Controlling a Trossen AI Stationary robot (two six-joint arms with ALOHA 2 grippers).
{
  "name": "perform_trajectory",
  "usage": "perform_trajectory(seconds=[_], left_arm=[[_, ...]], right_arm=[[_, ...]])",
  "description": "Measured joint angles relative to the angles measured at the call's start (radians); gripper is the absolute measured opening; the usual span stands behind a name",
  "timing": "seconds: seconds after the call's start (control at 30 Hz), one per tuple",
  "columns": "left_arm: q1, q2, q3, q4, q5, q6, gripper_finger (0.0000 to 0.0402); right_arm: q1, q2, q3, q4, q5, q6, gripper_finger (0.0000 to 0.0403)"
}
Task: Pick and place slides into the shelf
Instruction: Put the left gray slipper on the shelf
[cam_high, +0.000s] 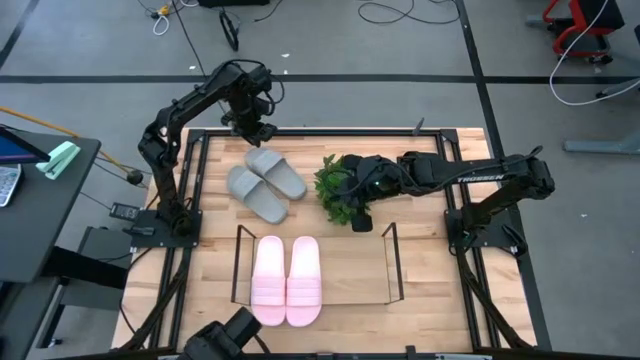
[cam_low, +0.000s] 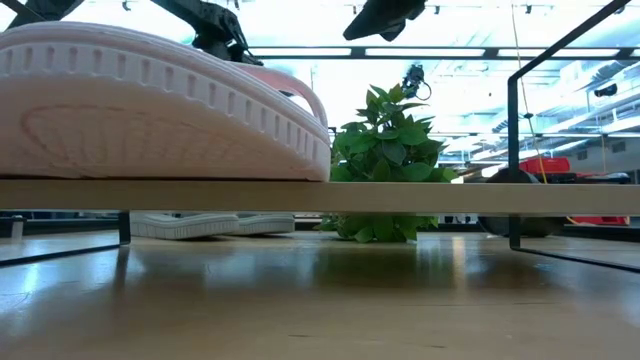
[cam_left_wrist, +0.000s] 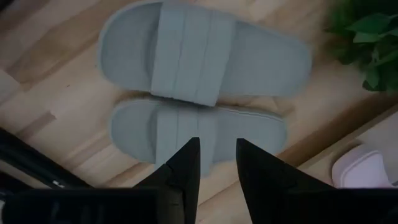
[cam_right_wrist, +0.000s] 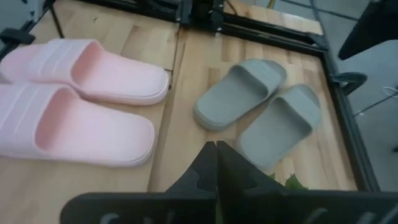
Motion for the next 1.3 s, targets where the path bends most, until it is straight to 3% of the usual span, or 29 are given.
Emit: perform_trajectory(seconds=[0.17, 0.33, 0.5, 0.63, 0.77, 1.3], left_arm=[[-0.007, -0.017, -0.091, -0.022, -0.016, -0.021, 0.0107], [-0.022, -0.068, -0.277, 0.007, -0.017, -0.027, 0.0107], [-0.041, -0.140, -0.444, 0.117, -0.004, -0.082, 0.0107], [-0.057, -0.193, -0.549, 0.211, 0.083, -0.096, 0.0107], [-0.056, -0.210, -0.625, 0.296, 0.080, -0.115, 0.0108], [0.066, -0.249, -0.677, 0.371, 0.090, 0.057, 0.0125]], right_arm=[[-0.056, 0.000, 0.000, -0.032, -0.083, -0.051, 0.0000], [-0.100, 0.000, 0.000, -0.027, -0.119, -0.121, 0.0000], [-0.117, 0.001, 0.000, 0.017, -0.111, -0.197, 0.0000], [-0.120, 0.001, 0.000, 0.096, -0.107, -0.234, 0.0000], [-0.132, 0.001, 0.000, 0.133, -0.108, -0.232, 0.0000], [-0.149, 0.001, 0.000, 0.130, -0.118, -0.166, 0.0000]])
